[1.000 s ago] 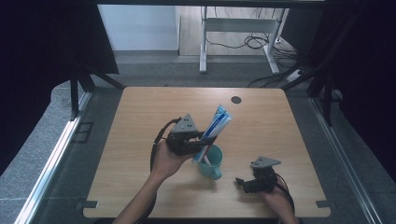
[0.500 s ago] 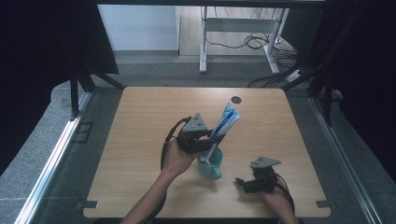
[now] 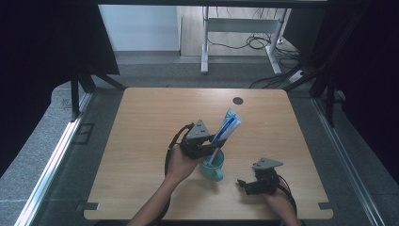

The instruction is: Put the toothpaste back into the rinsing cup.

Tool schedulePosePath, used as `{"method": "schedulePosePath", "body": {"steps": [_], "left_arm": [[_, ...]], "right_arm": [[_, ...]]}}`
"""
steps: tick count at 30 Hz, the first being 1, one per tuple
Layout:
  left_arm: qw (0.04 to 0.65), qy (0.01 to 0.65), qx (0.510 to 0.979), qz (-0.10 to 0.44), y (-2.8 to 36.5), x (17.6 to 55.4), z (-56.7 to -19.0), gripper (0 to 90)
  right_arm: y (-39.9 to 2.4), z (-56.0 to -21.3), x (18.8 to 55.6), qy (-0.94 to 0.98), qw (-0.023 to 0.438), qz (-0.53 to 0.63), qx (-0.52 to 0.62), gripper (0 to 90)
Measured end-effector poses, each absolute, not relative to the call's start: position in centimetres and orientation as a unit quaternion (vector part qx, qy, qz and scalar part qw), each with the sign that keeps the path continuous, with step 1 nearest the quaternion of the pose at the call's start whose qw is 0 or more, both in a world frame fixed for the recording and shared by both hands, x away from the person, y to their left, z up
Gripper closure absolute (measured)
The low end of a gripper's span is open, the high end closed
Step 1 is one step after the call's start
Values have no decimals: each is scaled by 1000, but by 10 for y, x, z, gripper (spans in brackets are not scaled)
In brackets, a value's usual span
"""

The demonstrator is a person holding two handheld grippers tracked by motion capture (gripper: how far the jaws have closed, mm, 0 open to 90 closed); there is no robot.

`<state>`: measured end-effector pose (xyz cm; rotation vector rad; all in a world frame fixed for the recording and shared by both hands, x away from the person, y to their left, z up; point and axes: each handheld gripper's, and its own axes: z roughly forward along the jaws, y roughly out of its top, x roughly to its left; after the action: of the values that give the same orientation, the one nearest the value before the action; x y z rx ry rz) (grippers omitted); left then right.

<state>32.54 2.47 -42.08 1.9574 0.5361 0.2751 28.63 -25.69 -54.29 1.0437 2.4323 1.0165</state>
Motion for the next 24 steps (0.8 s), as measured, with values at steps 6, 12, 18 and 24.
{"method": "schedulePosePath", "body": {"steps": [6,12,18,24], "left_arm": [[515,227,818,116,24,324,-429,729],[510,228,821,118,22,322,-437,728],[509,232,821,115,21,321,-443,728],[507,234,822,113,20,320,-447,727]], "right_arm": [[-257,-543,286,847,152,355,365,60],[-257,-543,286,847,152,355,365,60],[-257,-543,286,847,152,355,365,60],[-257,-543,286,849,153,353,362,60]]}}
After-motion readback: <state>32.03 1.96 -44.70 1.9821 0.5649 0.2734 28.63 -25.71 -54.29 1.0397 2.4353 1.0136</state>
